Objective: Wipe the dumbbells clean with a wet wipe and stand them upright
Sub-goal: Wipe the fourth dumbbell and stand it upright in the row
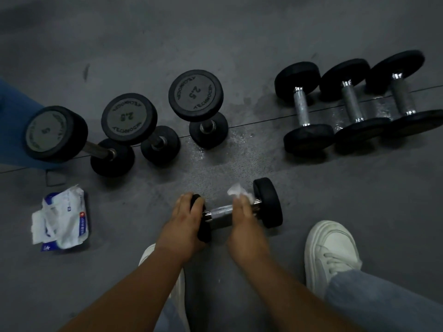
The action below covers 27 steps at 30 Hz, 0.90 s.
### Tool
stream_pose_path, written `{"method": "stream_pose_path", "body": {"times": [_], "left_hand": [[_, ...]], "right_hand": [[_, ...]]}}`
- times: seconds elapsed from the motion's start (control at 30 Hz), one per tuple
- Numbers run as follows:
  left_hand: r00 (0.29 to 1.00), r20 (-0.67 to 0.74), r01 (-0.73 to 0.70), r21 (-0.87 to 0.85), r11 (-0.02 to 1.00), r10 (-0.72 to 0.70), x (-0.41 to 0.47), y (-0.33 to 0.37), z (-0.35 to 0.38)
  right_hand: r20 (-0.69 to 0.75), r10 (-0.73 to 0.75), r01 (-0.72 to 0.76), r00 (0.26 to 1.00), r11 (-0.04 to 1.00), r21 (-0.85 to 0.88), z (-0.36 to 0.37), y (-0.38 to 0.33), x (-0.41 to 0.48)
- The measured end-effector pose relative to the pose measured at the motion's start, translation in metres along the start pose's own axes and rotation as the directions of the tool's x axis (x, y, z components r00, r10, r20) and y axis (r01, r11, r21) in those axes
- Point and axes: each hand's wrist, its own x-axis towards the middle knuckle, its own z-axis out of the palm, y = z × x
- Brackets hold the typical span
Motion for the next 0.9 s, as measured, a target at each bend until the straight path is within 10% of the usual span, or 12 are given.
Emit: {"method": "stream_pose_path", "body": {"times": [0.1,0.2,0.4,0.67,0.9], "left_hand": [[1.000,0.020,0.015,0.016,1.000,-0.015,0.001,0.000,-0.002],[0.999,0.047,-0.001,0.021,1.000,0.000,0.005,0.002,-0.005],[0.989,0.151,0.000,0.077,0.997,-0.012,0.016,-0.001,-0.018],[0.983,0.186,-0.033,0.104,0.994,0.013,0.019,-0.002,-0.025],[0.973,0.216,-0.108,0.129,0.986,0.078,0.020,-0.009,-0.022]], "right_hand": [[-0.041,0.040,-0.034,0.998,0.992,0.125,0.003,-0.013,0.001],[0.107,-0.249,0.212,0.963,0.939,0.270,0.014,-0.023,-0.007],[0.083,-0.136,0.147,0.987,0.977,-0.154,-0.005,-0.015,0.002],[0.059,-0.433,0.435,0.899,0.873,-0.219,-0.044,-0.033,0.019],[0.098,-0.378,0.388,0.920,0.855,-0.343,-0.047,-0.027,0.025]]}}
